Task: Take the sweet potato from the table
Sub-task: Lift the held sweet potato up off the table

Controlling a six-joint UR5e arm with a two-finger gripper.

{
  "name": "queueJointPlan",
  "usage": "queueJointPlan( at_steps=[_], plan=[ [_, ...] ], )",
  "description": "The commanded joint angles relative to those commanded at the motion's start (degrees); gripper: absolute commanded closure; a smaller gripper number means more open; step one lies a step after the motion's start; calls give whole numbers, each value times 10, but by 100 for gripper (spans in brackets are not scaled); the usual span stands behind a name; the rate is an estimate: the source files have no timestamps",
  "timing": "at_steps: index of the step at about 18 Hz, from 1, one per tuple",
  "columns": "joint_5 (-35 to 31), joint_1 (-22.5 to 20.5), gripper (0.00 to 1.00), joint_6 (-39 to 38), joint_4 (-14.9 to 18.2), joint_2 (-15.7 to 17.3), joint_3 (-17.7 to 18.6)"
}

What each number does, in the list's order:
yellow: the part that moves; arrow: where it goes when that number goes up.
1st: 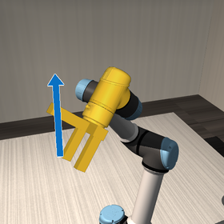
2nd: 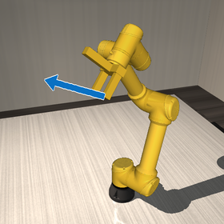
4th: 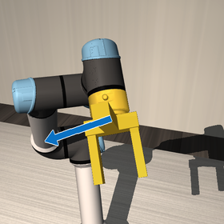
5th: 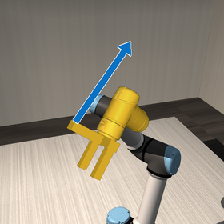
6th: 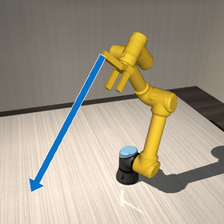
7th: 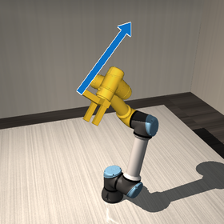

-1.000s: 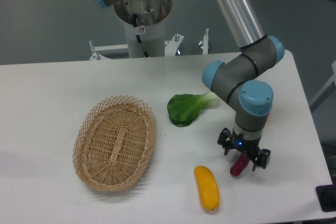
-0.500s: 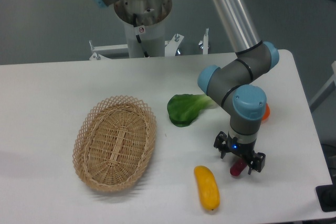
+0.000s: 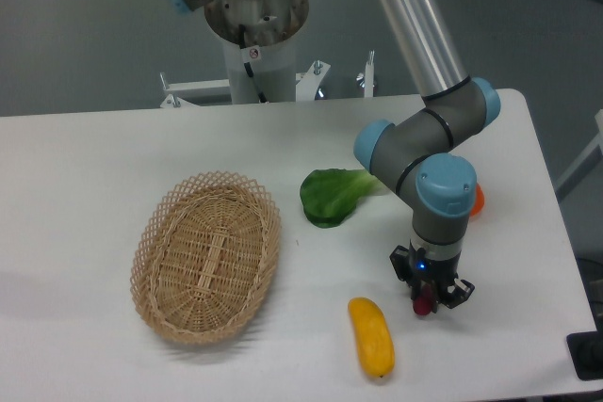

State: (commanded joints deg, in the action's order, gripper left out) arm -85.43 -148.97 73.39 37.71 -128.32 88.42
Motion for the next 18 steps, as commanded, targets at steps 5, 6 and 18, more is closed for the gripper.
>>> queueJointPlan(
  at_steps=[5, 6, 18],
  plan=[
    [1, -4, 74, 26, 2, 8, -15],
    [1, -7, 74, 38, 2, 11, -17],
    [2, -90, 73, 141, 255, 101, -156]
  ],
)
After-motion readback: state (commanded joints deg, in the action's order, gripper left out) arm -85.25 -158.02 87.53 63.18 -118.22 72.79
